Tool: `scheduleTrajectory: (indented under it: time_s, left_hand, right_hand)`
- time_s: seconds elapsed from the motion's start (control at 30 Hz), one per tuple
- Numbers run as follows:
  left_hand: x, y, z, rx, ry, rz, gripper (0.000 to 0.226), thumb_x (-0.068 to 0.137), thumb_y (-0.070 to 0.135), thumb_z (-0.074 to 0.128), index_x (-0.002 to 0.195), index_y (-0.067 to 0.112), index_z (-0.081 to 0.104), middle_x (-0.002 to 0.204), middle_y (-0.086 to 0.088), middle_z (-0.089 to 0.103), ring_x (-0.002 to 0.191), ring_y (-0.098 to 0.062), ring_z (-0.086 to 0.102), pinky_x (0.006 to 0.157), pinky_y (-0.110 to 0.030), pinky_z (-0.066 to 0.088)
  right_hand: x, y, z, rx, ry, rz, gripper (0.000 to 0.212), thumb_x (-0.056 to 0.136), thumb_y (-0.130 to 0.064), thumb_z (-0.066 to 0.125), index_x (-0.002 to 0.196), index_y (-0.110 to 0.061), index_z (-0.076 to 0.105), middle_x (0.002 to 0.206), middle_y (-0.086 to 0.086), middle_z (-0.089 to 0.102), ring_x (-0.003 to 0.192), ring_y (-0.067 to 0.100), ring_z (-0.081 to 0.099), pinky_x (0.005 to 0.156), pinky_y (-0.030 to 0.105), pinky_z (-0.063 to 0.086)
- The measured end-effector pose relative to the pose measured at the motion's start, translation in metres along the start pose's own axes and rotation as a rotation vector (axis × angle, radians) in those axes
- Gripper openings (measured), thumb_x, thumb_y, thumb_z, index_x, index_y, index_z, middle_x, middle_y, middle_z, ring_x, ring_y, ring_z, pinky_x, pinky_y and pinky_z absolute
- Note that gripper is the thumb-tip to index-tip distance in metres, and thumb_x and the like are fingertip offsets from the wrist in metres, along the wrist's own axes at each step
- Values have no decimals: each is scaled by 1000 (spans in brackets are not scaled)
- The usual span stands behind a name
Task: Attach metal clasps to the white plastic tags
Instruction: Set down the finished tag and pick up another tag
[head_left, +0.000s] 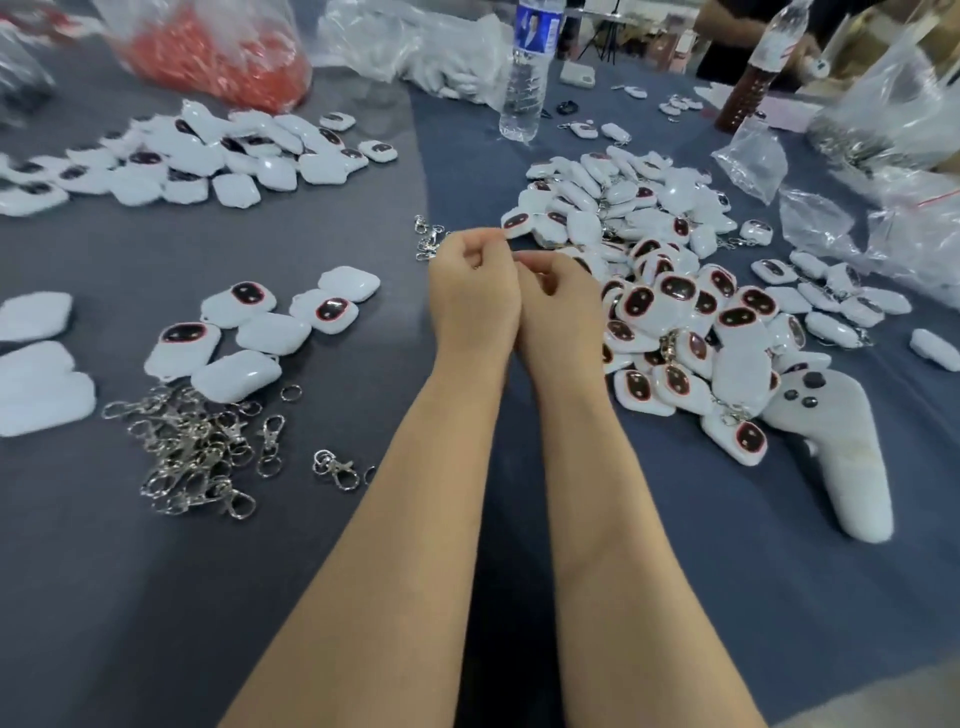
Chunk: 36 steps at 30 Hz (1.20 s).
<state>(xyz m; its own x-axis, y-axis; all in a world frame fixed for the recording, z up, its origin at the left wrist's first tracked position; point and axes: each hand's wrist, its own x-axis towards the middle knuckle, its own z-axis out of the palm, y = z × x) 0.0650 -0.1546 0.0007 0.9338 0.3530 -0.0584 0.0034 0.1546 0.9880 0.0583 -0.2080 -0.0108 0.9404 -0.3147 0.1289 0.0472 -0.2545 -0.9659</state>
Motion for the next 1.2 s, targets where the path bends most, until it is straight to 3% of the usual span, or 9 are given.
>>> scheduleTrajectory:
  time_s: [0.1,0.27,0.47,0.6,0.73,0.87,0.93,1.07,1.2]
  left_hand:
    - [7,6,-46,41,139,34,15,90,9,48,95,14,62,85,3,62,90,-17,60,88,-32,49]
    - [13,6,-110,21,320,23,17,88,8,46,89,21,57,93,-1,59,86,-17,55,90,-40,48]
    - [12,-4,-129,18,333,11,20,86,8,44,89,24,55,109,-12,63,105,-29,59,94,-44,48]
    - [14,-7,-123,81,311,142,21,86,6,48,102,16,57,95,4,58,85,-12,55,79,-23,44]
    - [14,-10,-119,190,267,187,30,90,15,54,120,12,55,118,0,57,104,-8,55,94,-22,43]
    - [14,-11,-117,140,144,113,20,89,23,59,104,9,61,82,7,60,73,-5,56,66,-18,45]
    - [15,-12,-117,169,130,132,18,90,21,58,102,8,60,82,2,61,74,-11,56,66,-21,46]
    - [17,-11,-119,101,209,117,3,91,17,55,93,15,54,93,-6,66,88,-21,65,82,-36,54]
    - [18,-11,-121,-87,204,31,8,93,11,51,99,9,56,74,4,63,66,-2,63,64,-19,55]
  right_hand:
    - [-13,-6,38,-185,-179,-74,11,87,-19,58,96,-18,65,83,-10,65,77,1,59,66,10,43]
    - [-41,-4,98,-557,-408,-207,32,90,-16,46,116,-24,64,117,5,62,108,29,54,87,37,46]
    - [-49,-2,112,-632,-284,-170,17,92,-26,52,105,-17,58,113,8,57,109,30,49,90,39,40]
    - [-42,-3,107,-420,-307,-47,27,90,-25,56,113,-14,48,113,6,59,107,27,52,92,38,41]
    - [-34,-8,89,-103,-379,66,25,84,-16,66,108,-10,61,91,2,64,84,15,61,78,32,52]
    - [-33,-12,75,230,-558,78,14,86,-2,62,99,-3,67,84,10,72,72,13,68,71,26,57]
    - [-34,-14,68,107,-559,30,14,86,-5,62,99,-7,65,86,11,72,77,20,69,79,35,58]
    - [-30,-15,45,-695,-515,-45,40,76,-37,75,102,-17,52,106,4,59,97,23,58,78,34,48]
    - [-39,-24,37,-1022,-765,-36,55,72,-41,78,114,-16,52,121,8,52,111,28,51,87,37,47]
